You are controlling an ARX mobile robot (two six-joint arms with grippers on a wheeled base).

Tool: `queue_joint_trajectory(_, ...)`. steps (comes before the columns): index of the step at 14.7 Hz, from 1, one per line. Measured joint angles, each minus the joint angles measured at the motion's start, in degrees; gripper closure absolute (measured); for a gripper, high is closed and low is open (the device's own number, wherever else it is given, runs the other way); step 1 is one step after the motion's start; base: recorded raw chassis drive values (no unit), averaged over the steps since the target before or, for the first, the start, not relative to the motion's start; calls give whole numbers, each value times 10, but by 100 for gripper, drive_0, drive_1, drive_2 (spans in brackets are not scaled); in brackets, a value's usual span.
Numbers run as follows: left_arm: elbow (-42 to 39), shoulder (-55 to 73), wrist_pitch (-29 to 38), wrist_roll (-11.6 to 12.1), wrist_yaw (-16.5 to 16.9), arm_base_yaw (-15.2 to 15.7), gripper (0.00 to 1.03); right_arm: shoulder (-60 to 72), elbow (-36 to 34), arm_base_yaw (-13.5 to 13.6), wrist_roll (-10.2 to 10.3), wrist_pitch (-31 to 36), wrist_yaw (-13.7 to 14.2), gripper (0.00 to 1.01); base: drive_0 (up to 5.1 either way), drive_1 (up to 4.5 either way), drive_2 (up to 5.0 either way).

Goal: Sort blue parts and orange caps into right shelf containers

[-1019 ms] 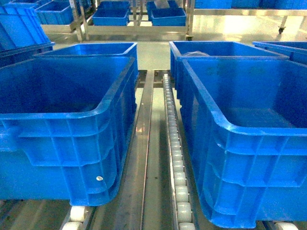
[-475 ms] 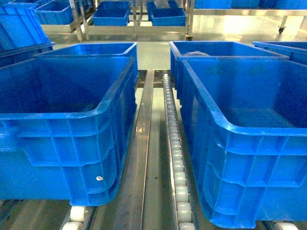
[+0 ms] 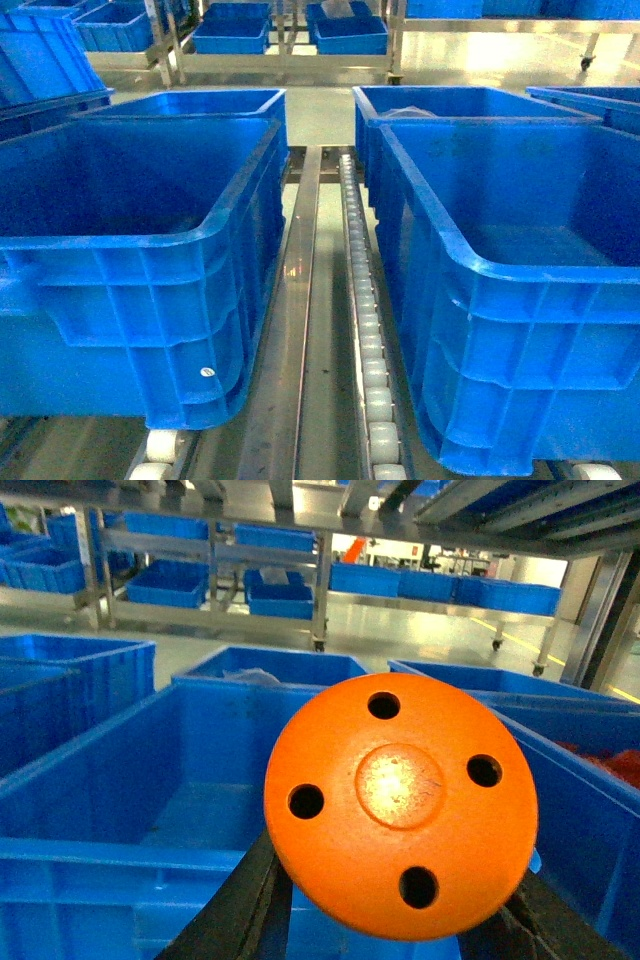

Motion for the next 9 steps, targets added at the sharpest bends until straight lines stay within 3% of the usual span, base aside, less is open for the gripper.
queue_joint_trajectory(1,3,97,84,-12,10,5,60,78,5,-7,-11,57,-5,62,0,0,0)
queue_joint_trajectory(2,23,215,189,-22,24,30,60,173,26,-33,-20,143,-31,62,0,0,0)
queue_joint_trajectory(3,76,348,303,-24,30,49,60,284,71,-53,-23,235,-52,62,0,0,0)
queue_joint_trajectory(4,156,481,396,-22,23,60,60,400,131,-56,-26,307,-67,62,0,0,0)
queue_joint_trajectory(5,238,602,419,-26,12,65,60,509,191,-57,-27,343,-76,62,0,0,0)
queue_joint_trajectory(7,368,813,360,-24,-23,59,60,701,282,-49,-26,346,-61,62,0,0,0)
queue_joint_trajectory(9,419,902,328,-26,-21,52,60,794,318,-42,-15,355,-66,62,0,0,0)
